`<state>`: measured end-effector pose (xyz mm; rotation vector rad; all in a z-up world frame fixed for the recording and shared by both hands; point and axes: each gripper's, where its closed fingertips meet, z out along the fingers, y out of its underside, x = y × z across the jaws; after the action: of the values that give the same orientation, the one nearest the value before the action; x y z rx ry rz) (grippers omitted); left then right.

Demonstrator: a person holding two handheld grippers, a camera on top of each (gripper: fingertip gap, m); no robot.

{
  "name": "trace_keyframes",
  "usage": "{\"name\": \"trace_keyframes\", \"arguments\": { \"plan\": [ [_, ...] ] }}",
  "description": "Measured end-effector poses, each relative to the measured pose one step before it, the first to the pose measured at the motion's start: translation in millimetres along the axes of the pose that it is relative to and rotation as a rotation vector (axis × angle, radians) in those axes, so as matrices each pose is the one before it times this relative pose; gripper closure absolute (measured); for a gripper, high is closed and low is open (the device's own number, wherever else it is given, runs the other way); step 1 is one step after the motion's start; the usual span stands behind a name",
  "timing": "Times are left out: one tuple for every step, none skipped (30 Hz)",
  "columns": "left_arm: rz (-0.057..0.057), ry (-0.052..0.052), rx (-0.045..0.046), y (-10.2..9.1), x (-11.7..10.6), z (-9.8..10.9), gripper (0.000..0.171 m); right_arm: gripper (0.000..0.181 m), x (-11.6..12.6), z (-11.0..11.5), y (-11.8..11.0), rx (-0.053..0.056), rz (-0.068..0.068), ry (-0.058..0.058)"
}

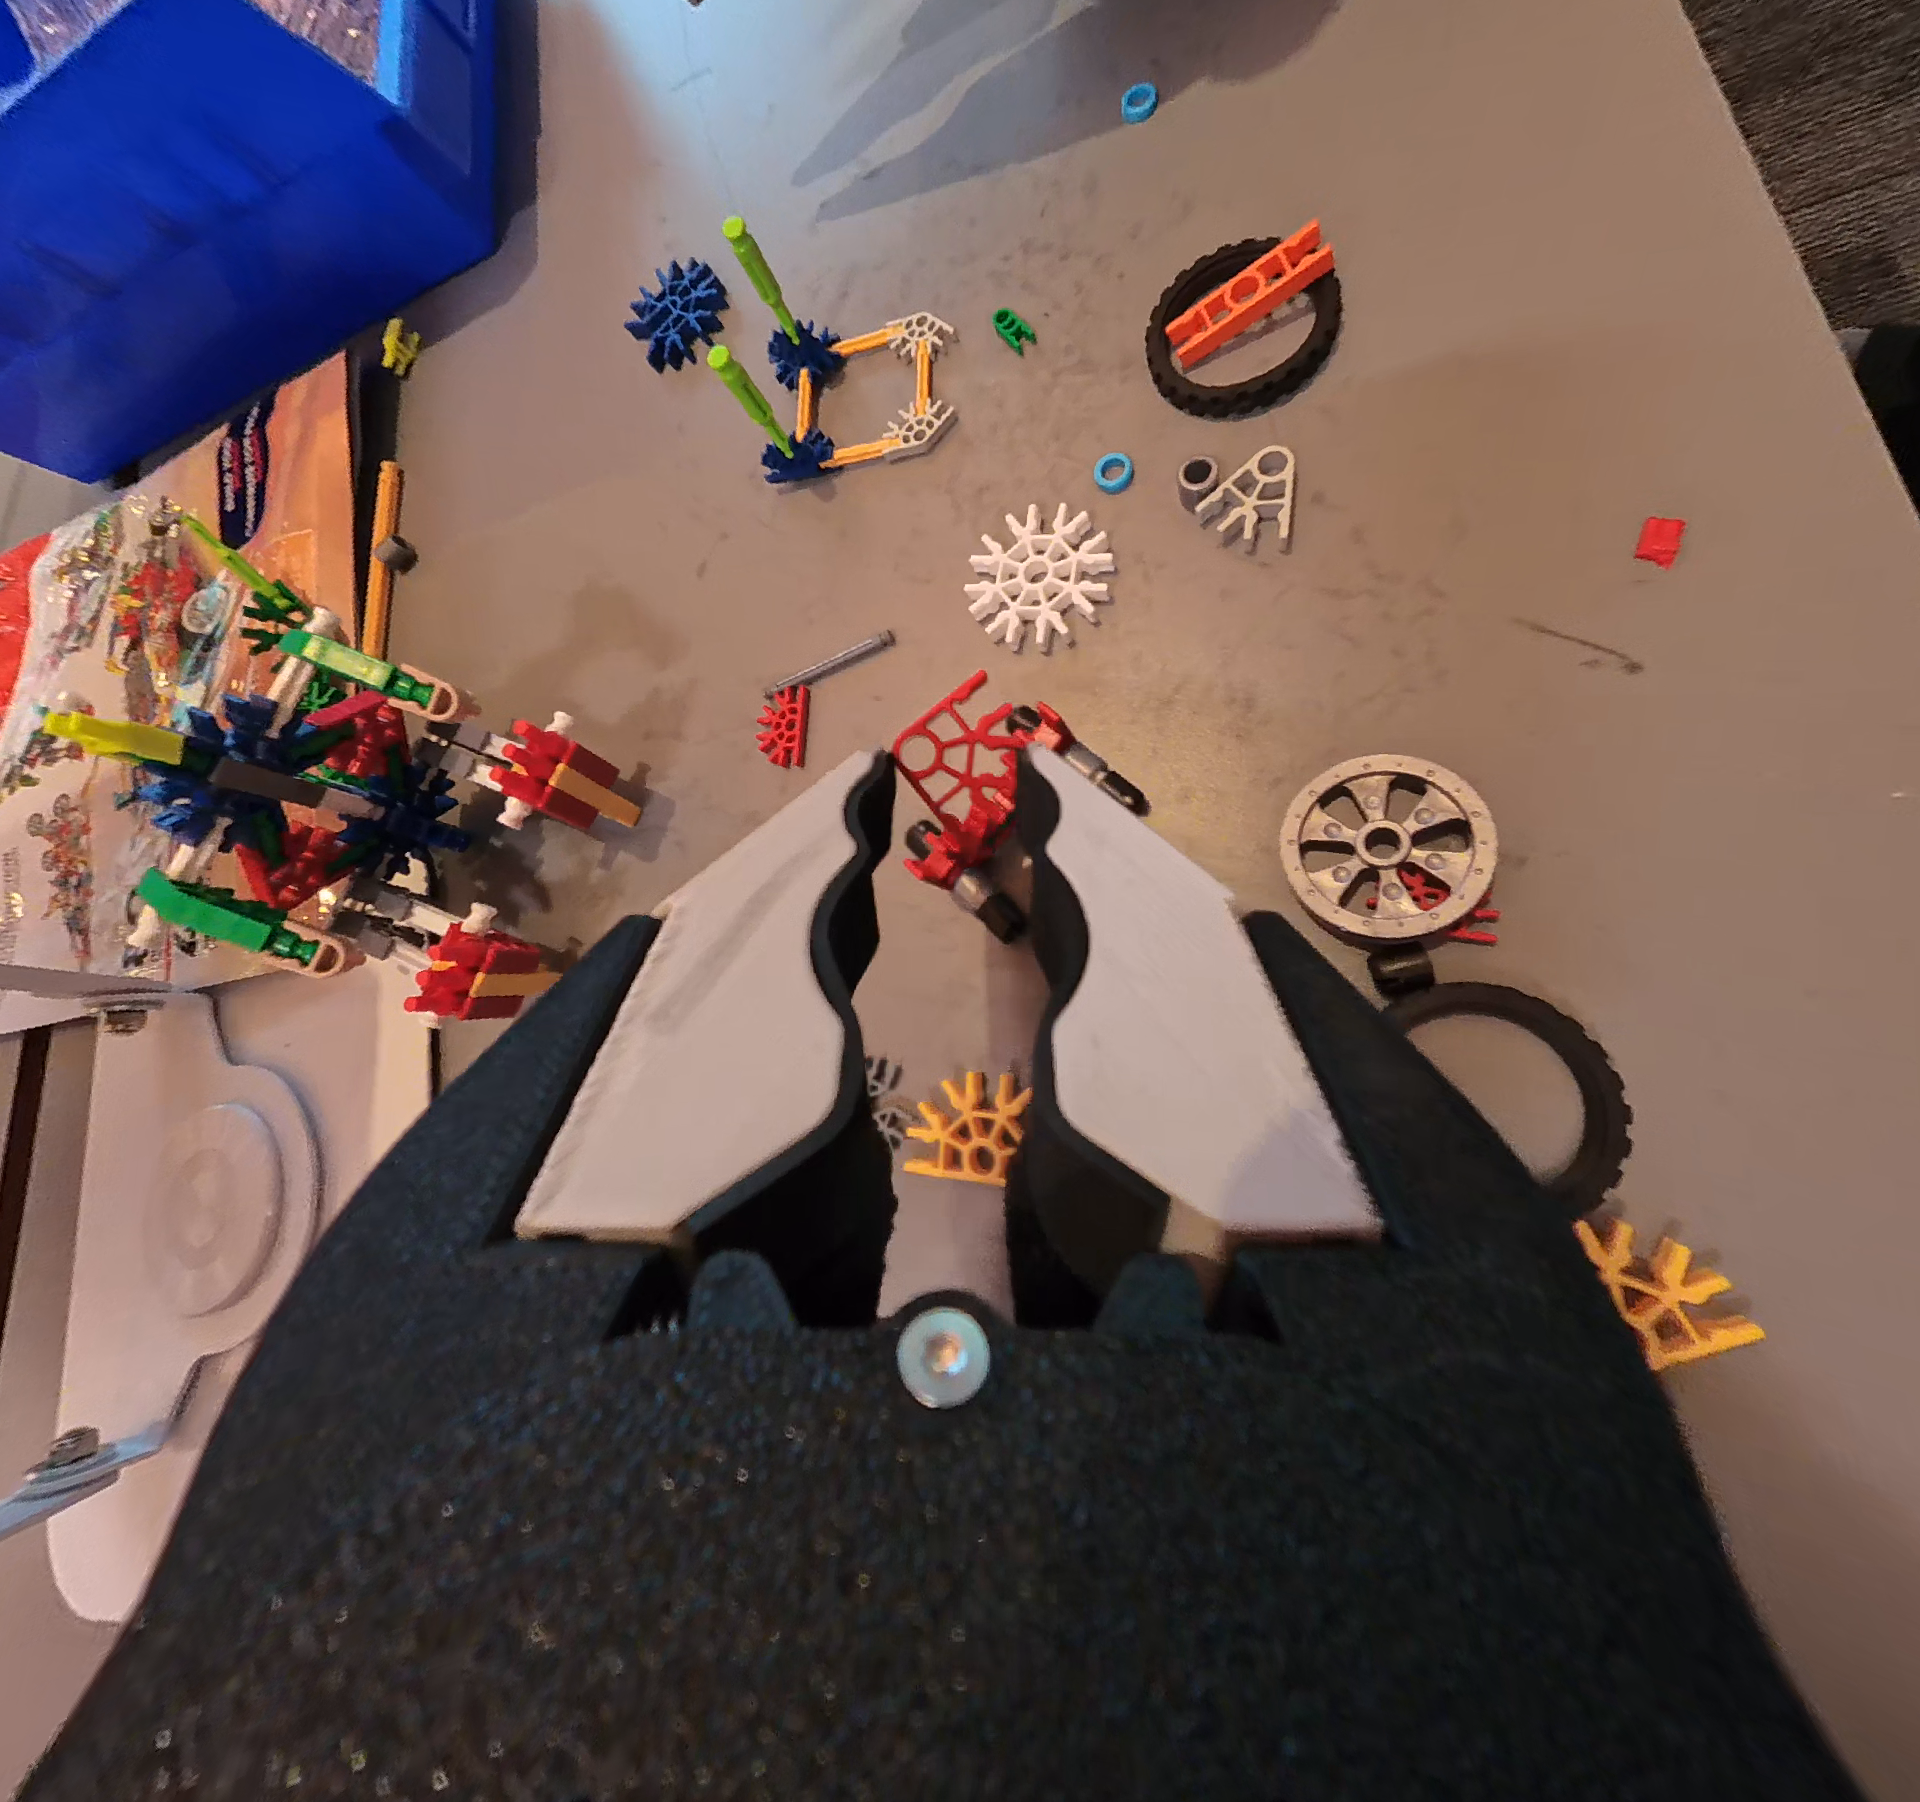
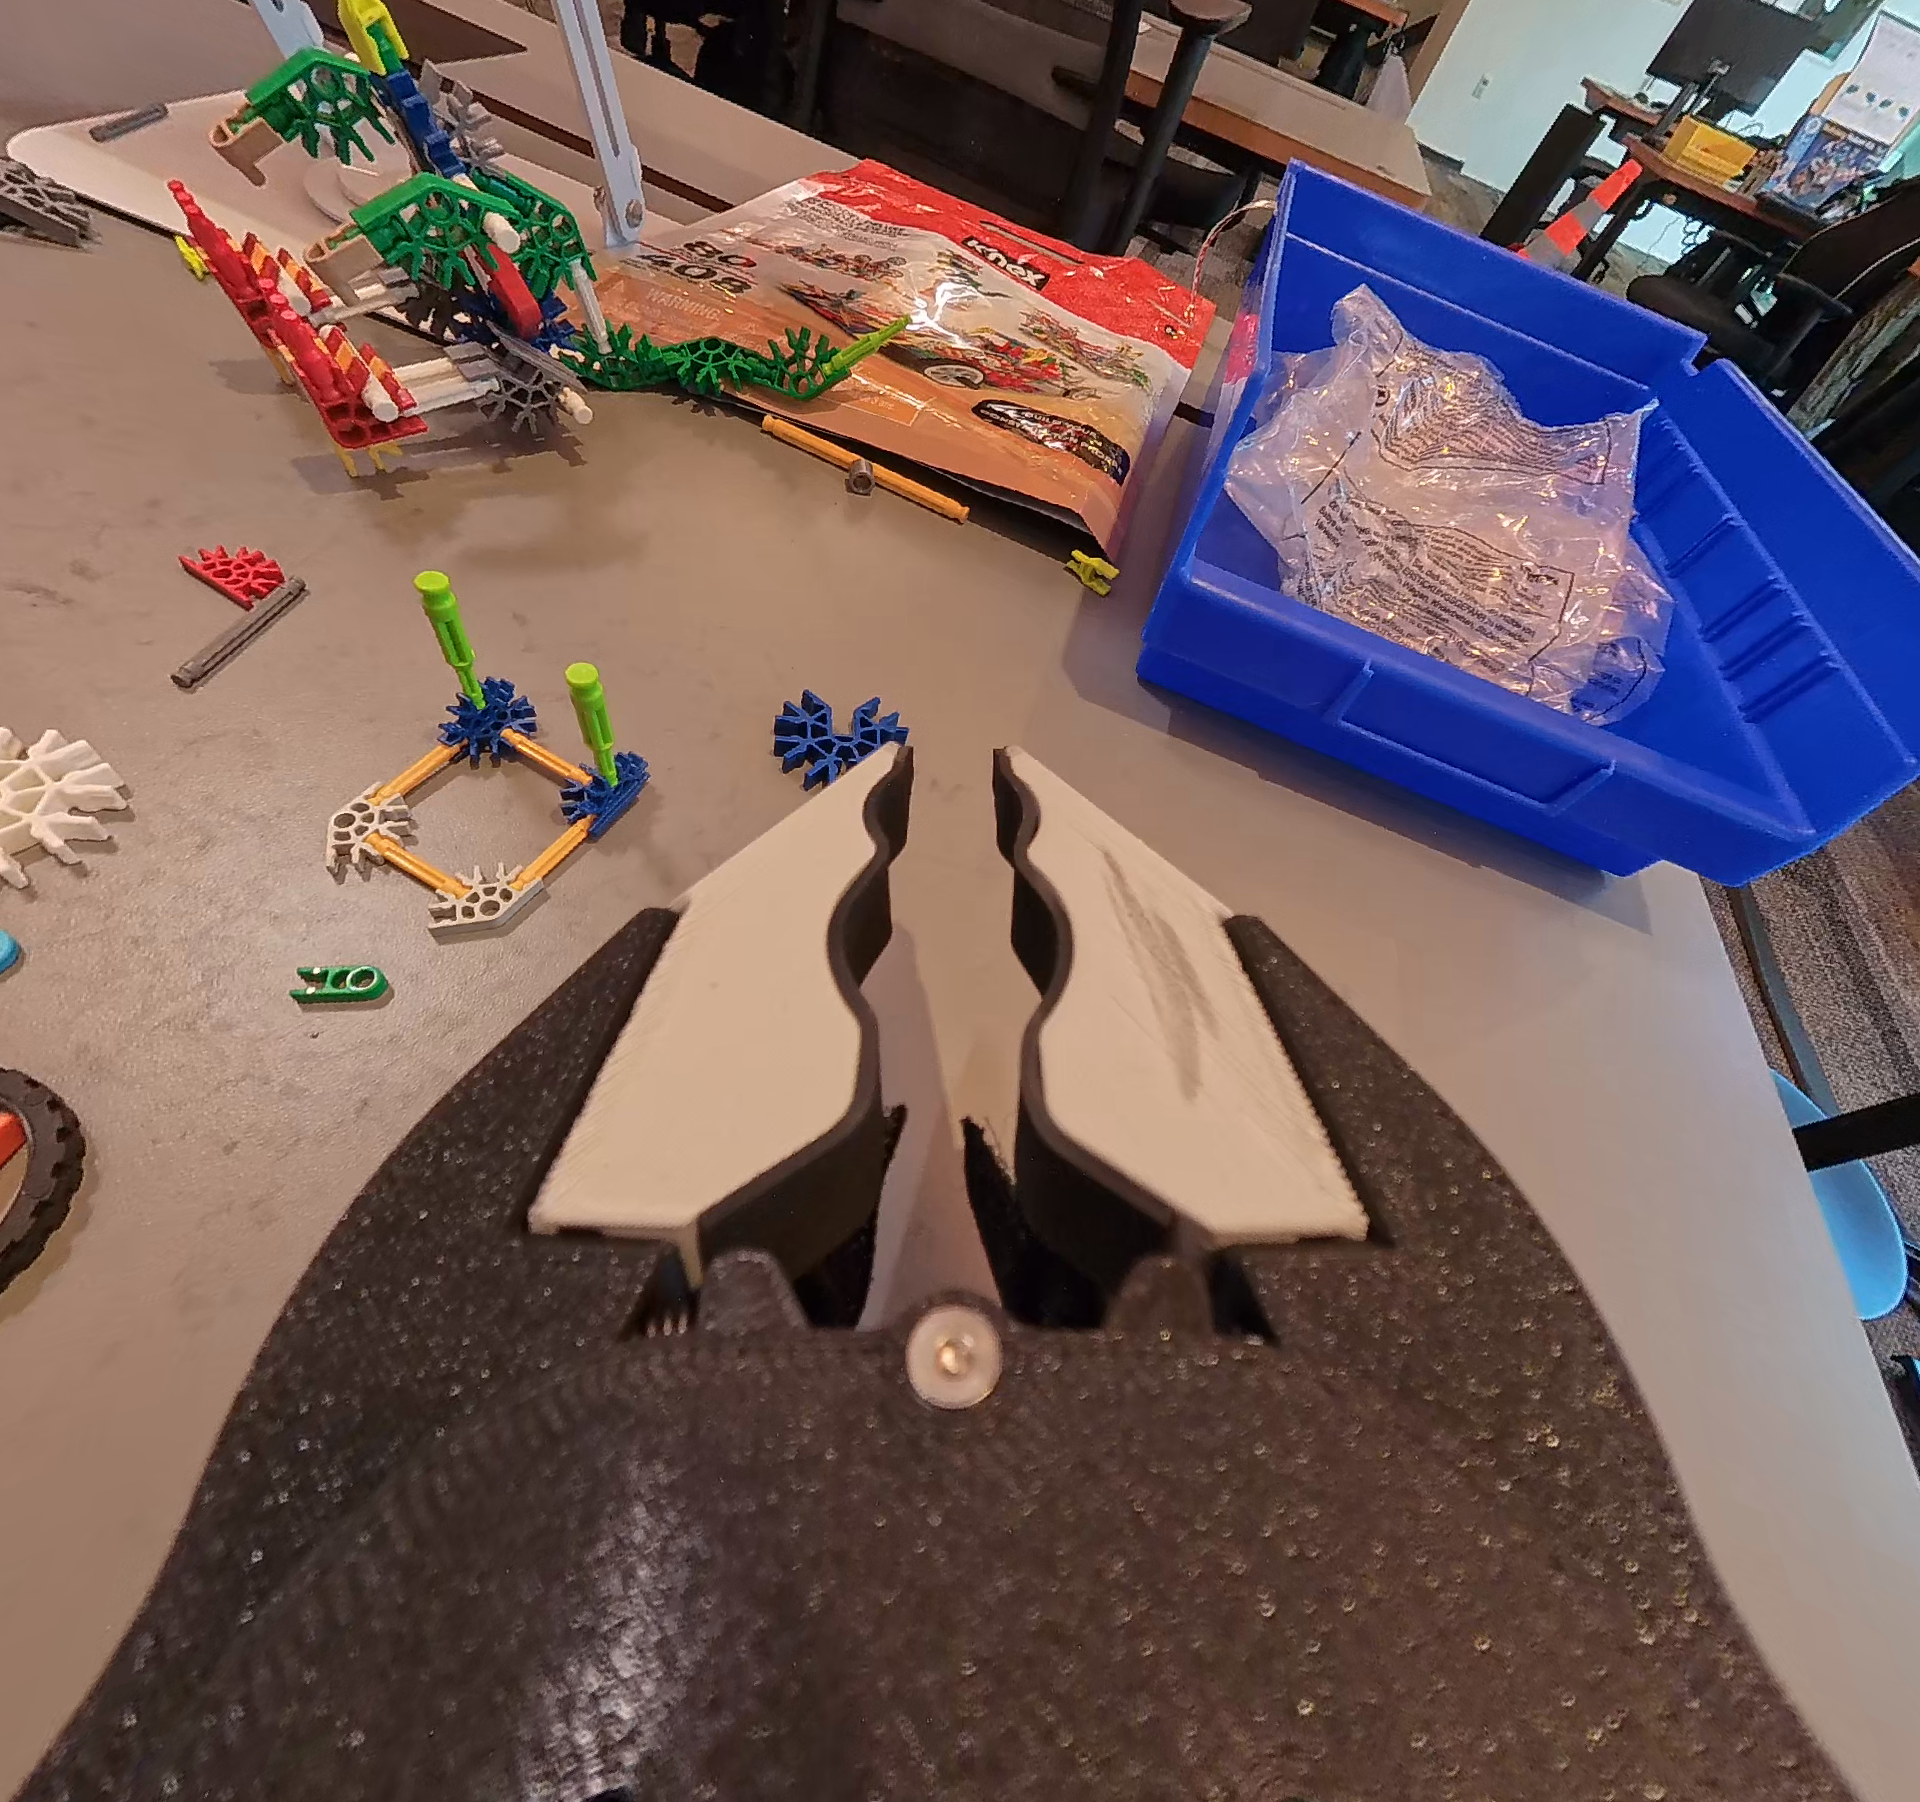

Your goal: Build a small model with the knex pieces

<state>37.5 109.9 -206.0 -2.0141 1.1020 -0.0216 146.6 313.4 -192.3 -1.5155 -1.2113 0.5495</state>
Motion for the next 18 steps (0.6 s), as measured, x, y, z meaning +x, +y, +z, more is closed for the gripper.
{"name": "trace_keyframes", "arguments": {
  "plan": [
    [0.0031,-0.0059,0.00398,-1.02,-0.81,-0.44,0.151,0.166,0.00,0.00,-0.01,0.0001,0.0000,0.0000],
    [0.0029,-0.0045,0.00319,-0.81,-0.59,-0.29,0.151,0.166,0.12,0.01,-0.08,0.0000,0.0000,0.0000],
    [0.0025,-0.0048,0.00142,-0.46,-0.62,-0.22,0.151,0.166,0.00,0.00,-0.01,0.0001,0.0000,0.0000],
    [0.0027,-0.0047,-0.00001,-0.15,-0.53,-0.02,0.151,0.166,0.00,0.01,-0.03,0.0002,0.0000,0.0000],
    [0.0012,-0.0012,-0.00112,0.08,-0.09,0.06,0.151,0.166,0.00,0.00,0.00,0.0000,0.0000,0.0000],
    [0.0020,-0.0029,-0.00076,0.13,-0.28,0.08,0.151,0.166,-0.01,0.00,0.01,-0.0001,0.0000,0.0000],
    [0.0019,-0.0032,-0.00162,0.26,-0.41,0.22,0.151,0.166,0.00,0.00,-0.01,0.0001,-0.0001,0.0000],
    [0.0008,-0.0012,-0.00210,0.33,-0.15,0.09,0.151,0.166,-0.01,0.00,0.00,0.0000,0.0000,0.0000],
    [0.0007,-0.0017,-0.00049,0.20,-0.32,-0.01,0.151,0.166,0.05,-0.10,-0.08,0.0002,0.0002,0.0000],
    [0.0001,-0.0023,-0.00056,0.22,-0.45,-0.11,0.151,0.166,-0.01,0.03,-0.05,0.0004,0.0002,0.0000],
    [0.0004,-0.0033,-0.00151,0.42,-0.68,-0.21,0.151,0.166,0.02,-0.07,0.02,0.0002,0.0002,0.0000],
    [-0.0004,-0.0030,-0.00158,0.51,-0.74,-0.35,0.151,0.166,0.08,0.05,0.00,0.0001,0.0001,0.0000],
    [-0.0014,-0.0030,0.00046,0.10,-0.85,-0.44,0.151,0.166,-0.07,-0.03,-0.04,0.0002,-0.0001,0.0001],
    [-0.0016,-0.0025,0.00104,0.21,-0.76,-0.60,0.151,0.166,0.01,0.01,-0.01,0.0001,-0.0001,0.0000],
    [-0.0014,-0.0027,0.00128,-0.06,-0.78,-0.51,0.151,0.166,0.00,0.00,0.00,0.0000,0.0000,0.0000],
    [-0.0010,-0.0018,-0.00012,0.20,-0.54,-0.44,0.151,0.166,0.03,-0.08,0.03,0.0000,0.0001,0.0000],
    [0.0001,-0.0027,-0.00035,0.25,-0.58,-0.43,0.151,0.166,-0.01,0.01,-0.02,0.0001,0.0001,0.0000],
    [-0.0003,-0.0029,0.00116,-0.05,-0.68,-0.32,0.151,0.166,-0.01,0.01,-0.01,0.0001,0.0001,0.0000]
  ]
}}
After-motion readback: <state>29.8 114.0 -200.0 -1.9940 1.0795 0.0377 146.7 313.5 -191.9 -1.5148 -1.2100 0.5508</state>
